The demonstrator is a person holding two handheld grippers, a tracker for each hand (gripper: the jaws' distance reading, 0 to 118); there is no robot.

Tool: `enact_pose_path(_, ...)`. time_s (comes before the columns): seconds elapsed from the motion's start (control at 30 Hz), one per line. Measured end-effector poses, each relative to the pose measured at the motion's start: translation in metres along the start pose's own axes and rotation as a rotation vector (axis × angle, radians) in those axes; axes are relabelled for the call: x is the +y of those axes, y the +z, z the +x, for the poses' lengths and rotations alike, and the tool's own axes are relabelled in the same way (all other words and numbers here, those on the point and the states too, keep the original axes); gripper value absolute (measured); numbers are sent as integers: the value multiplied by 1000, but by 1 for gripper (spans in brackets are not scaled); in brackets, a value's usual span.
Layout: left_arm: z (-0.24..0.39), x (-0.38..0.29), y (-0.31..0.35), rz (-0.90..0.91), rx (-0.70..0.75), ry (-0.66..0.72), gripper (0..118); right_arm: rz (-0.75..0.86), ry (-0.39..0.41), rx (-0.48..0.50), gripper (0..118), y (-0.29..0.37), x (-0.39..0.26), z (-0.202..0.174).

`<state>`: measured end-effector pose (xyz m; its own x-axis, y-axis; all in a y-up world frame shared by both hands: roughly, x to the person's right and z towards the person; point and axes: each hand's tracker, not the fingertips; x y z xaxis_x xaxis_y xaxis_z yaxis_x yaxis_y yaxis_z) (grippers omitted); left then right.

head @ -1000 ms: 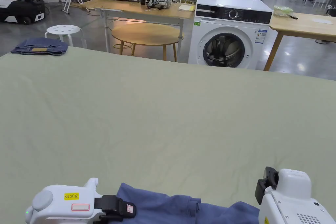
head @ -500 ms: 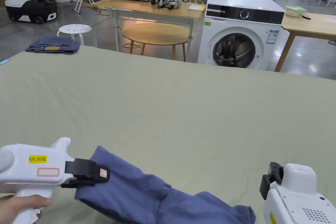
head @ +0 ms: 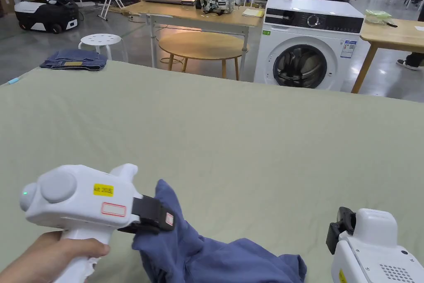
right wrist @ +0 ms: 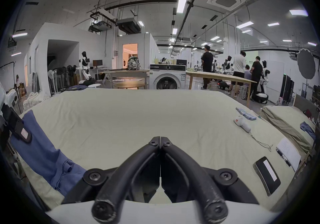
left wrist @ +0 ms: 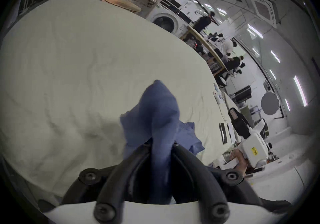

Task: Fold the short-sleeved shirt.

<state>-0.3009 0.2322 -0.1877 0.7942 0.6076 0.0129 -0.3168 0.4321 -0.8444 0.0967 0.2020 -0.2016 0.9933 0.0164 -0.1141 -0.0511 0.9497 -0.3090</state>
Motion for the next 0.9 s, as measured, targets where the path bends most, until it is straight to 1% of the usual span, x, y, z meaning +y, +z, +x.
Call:
enact_pose_path(0.13, 39, -2, -28, -49, -25, -48, 4, -2, -6, -8, 0, 1, -1, 6)
enact_pose_path(0.23, 53, 0, -53, -96, -55, -75, 4, -8, -11, -17, 0, 1, -2, 12)
enact_pose_path(0.3, 77, -8, -67, -123, -70, -89, 4, -11, -14, -25, 0, 2, -4, 16)
enact_pose_path(0.37, 89, -13, -87, -151, -74, -104, 4, -16, -17, -33, 0, 2, -5, 20)
enact_pose_path(0.63, 100, -30, -177, -312, 5, -119, 4, -31, -30, -60, 0, 4, -7, 33)
enact_pose_path(0.7, 99, -36, -193, -329, 53, -117, 4, -34, -31, -64, 0, 4, -8, 35)
enact_pose_path(0.73, 98, -38, -198, -325, 52, -118, 5, -37, -32, -67, 0, 4, -8, 36)
enact_pose_path(0.77, 96, -39, -200, -327, 51, -111, 8, -38, -33, -67, 0, 5, -9, 37)
enact_pose_path(0.83, 99, -44, -192, -320, 10, -88, 25, -40, -34, -71, 0, 6, -10, 38)
enact_pose_path(0.87, 99, -44, -188, -310, -30, -82, 32, -41, -34, -71, 0, 6, -10, 38)
enact_pose_path(0.9, 100, -44, -182, -308, -47, -84, 35, -43, -33, -72, 0, 6, -10, 38)
